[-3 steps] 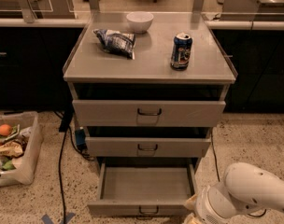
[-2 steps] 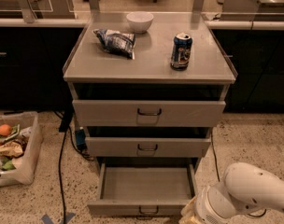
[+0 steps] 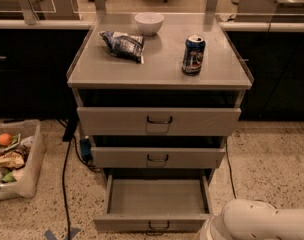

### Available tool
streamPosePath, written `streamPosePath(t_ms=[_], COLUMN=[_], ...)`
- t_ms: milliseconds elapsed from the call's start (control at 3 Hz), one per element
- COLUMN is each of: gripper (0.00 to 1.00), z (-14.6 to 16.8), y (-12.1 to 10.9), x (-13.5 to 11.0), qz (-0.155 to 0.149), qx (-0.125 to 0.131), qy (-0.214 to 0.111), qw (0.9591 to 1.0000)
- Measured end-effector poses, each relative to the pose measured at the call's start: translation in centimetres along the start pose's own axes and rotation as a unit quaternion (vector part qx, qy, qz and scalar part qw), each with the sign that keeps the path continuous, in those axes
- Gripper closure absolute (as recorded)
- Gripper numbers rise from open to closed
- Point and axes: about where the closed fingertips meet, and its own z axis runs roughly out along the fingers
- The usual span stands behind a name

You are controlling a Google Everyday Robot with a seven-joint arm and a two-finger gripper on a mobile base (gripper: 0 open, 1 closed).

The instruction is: Close bottom drawer

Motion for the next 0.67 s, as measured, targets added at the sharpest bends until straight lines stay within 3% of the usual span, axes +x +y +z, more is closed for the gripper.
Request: streamPosePath(t_ms=[333,667], gripper=[1.0,1.0], z=[5.3,9.3], y=[-0.7,-1.3], x=[1.7,2.1], qz=[0.052,0.094], qx=[0.002,-0.009], qy=[0.015,0.007], qw=[0.9985,0.9955])
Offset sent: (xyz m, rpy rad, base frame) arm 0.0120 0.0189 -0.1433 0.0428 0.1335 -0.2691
